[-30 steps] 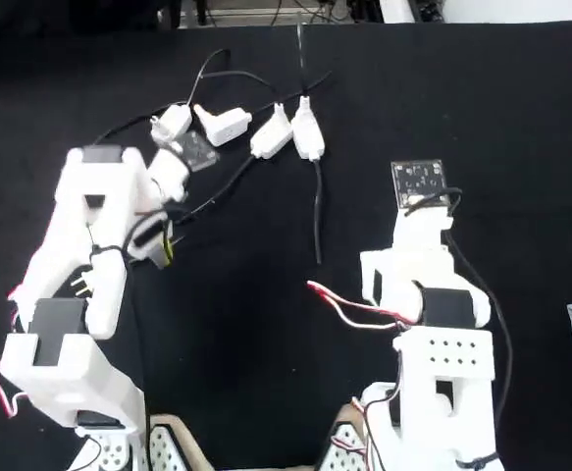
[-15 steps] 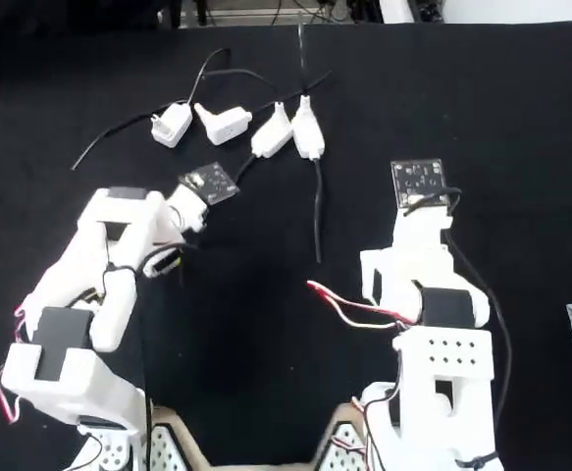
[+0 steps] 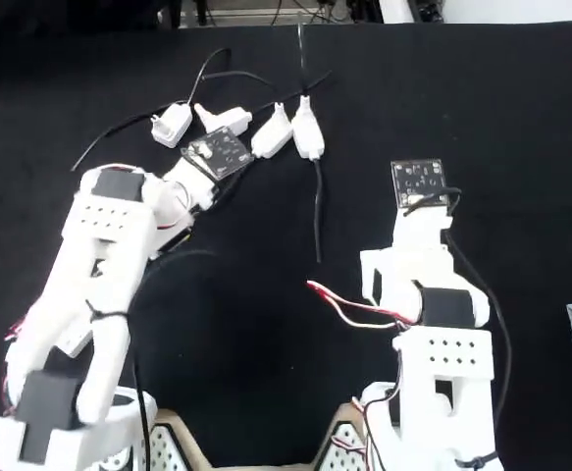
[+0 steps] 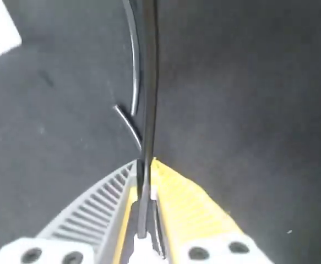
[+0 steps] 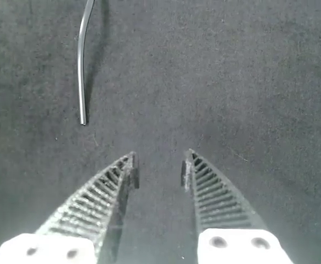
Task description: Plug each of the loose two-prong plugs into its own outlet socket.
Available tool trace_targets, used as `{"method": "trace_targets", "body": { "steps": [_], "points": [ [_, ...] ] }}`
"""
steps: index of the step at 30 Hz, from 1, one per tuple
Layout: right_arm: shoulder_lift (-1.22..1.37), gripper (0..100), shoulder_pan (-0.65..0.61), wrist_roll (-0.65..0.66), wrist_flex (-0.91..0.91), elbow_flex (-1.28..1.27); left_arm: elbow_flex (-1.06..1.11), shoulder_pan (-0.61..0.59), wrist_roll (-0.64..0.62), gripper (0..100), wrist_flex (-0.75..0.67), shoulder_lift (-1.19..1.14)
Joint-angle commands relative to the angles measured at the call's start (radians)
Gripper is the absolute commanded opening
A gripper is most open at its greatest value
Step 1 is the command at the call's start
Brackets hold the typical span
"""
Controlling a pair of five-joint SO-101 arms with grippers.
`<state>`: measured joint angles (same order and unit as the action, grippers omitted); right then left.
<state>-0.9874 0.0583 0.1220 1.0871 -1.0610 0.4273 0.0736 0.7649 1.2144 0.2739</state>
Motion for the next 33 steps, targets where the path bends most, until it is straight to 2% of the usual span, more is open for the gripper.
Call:
{"method": "trace_targets", "body": {
  "steps": [1, 6, 11, 16, 19, 23, 28, 33],
  "points": [
    [-0.013, 13.7, -0.014, 0.011, -0.009, 0.005, -0.05, 0.081, -0.097, 3, 0.008, 0.106],
    [-0.015, 13.7, -0.014, 0.011, -0.009, 0.005, -0.05, 0.208, -0.238, 3, 0.003, 0.169],
    [-0.015, 13.7, -0.014, 0.011, -0.009, 0.005, -0.042, 0.308, -0.482, 4, 0.002, 0.173],
    [-0.015, 13.7, -0.014, 0.011, -0.009, 0.005, -0.033, 0.329, -0.729, 19, 0.002, 0.173],
    [-0.015, 13.7, -0.014, 0.011, -0.009, 0.005, -0.033, 0.326, -0.836, 23, 0.0, 0.173],
    [-0.015, 13.7, -0.014, 0.011, -0.009, 0.005, -0.036, 0.295, -0.856, 23, 0.011, 0.187],
    [-0.015, 13.7, -0.018, 0.0, -0.005, 0.012, -0.114, 0.125, -0.855, 23, 0.13, 0.187],
    [-0.007, 13.9, -0.198, -0.112, 0.083, 0.053, -0.084, -0.061, -0.769, 23, 0.199, 0.187]
  ]
}}
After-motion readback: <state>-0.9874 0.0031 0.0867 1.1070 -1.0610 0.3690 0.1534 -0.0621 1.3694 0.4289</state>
